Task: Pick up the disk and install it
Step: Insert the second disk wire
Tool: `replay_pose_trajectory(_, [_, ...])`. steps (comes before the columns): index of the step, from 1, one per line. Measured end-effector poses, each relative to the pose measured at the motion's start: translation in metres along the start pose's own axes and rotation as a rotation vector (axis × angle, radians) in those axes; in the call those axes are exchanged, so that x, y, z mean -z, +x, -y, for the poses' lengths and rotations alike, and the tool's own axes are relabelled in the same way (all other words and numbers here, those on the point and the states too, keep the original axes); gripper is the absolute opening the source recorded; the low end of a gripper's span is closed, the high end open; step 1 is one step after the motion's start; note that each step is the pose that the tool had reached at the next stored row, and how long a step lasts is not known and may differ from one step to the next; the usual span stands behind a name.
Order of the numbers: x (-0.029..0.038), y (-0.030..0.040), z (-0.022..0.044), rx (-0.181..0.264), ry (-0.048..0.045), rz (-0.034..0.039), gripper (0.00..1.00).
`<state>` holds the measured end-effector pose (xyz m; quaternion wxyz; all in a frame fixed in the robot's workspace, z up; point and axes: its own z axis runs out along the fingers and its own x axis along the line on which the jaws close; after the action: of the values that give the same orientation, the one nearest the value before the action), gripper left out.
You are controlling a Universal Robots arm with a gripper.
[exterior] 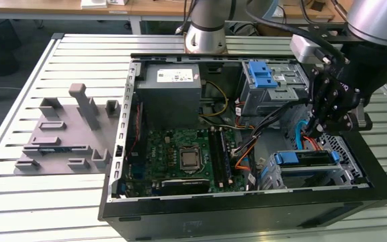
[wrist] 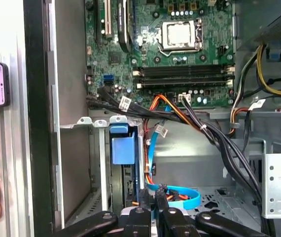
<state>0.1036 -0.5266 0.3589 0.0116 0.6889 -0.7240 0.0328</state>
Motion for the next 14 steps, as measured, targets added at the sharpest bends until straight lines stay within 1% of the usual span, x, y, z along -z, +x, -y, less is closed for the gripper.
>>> replay_pose_trajectory(2, [-0.0003, 0.0009, -0.0031, 0.001, 0.0070, 0.0003, 0.16])
replay_pose_trajectory(4, [-0.0019, 0.0014, -0.0070, 0.002, 0.0093, 0.0008, 0.16])
replay_pose_trajectory(5, [-0.0028, 0.0017, -0.0072, 0.002, 0.0093, 0.0008, 0.16])
replay_pose_trajectory(6, [-0.0059, 0.0039, -0.0072, 0.002, 0.0094, 0.0003, 0.16])
replay_pose_trajectory(8, [-0.0098, 0.0065, -0.0072, 0.002, 0.0094, 0.0009, 0.16])
replay_pose_trajectory(12, [-0.0104, 0.0067, -0.0075, 0.002, 0.0108, 0.0006, 0.16])
replay_pose_trajectory(13, [-0.0103, 0.0067, -0.0088, 0.002, 0.0152, 0.0008, 0.16])
replay_pose_trajectory(14, [-0.0103, 0.0068, -0.0104, 0.001, 0.0229, 0.0016, 0.16])
